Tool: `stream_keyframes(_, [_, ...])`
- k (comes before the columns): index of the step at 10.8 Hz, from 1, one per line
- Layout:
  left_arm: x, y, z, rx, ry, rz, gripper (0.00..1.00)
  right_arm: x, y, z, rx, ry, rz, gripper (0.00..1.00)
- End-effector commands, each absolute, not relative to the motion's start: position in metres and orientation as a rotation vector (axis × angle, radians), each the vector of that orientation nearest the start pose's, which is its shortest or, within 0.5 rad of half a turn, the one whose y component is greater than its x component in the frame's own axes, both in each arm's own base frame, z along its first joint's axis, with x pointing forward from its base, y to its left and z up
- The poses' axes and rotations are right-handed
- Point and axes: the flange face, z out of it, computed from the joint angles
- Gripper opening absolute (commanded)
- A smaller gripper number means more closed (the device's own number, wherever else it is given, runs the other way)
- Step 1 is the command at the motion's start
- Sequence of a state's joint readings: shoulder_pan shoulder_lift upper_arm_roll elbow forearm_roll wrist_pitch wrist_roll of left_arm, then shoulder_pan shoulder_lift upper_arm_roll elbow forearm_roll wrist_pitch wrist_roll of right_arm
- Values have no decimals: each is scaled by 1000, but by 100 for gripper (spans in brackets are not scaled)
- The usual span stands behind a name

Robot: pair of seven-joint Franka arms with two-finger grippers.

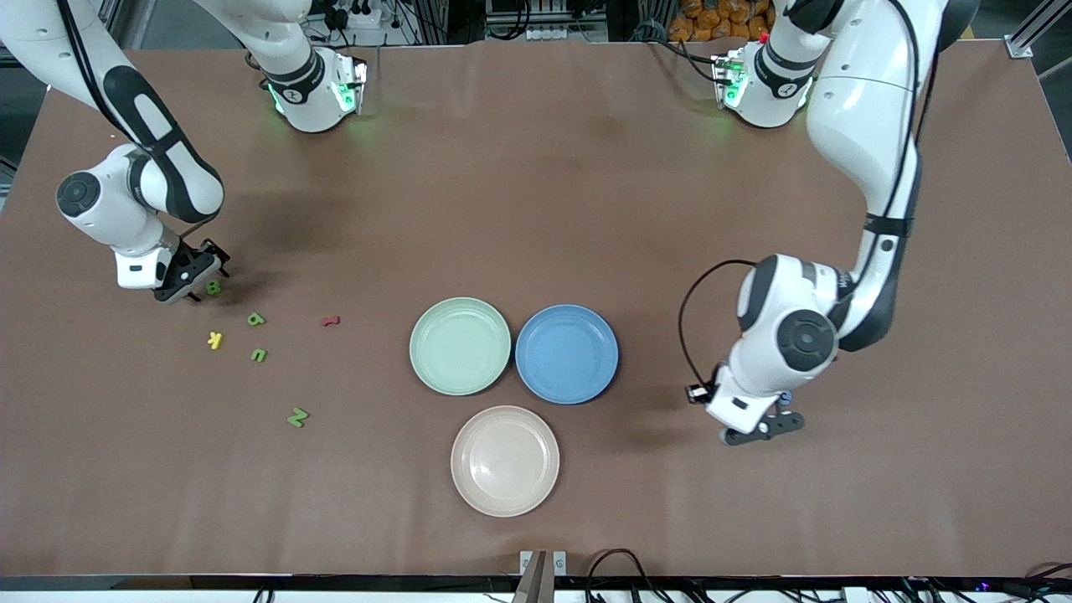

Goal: Sort letters by color into matching plates
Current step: 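Drop the x on the blue plate while the right gripper grasps B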

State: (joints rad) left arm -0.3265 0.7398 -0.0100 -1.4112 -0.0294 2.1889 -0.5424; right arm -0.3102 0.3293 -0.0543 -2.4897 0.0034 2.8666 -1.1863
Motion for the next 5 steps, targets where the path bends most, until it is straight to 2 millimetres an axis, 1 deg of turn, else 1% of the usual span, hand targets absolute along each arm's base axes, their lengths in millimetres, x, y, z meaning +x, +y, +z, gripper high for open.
stream_keyframes(1, [670, -285, 269, -3146, -446, -9, 0, 442, -168, 163, -2929, -1292, -75, 70])
stream_keyframes(3, [656, -313, 268, -3144, -466, 0, 0, 444, -168, 164, -2930, -1292, -79, 66])
stream_keyframes(5, [642, -340, 262, -3138, -461, 13, 0, 444, -168, 165, -2934, -1286, -81, 64])
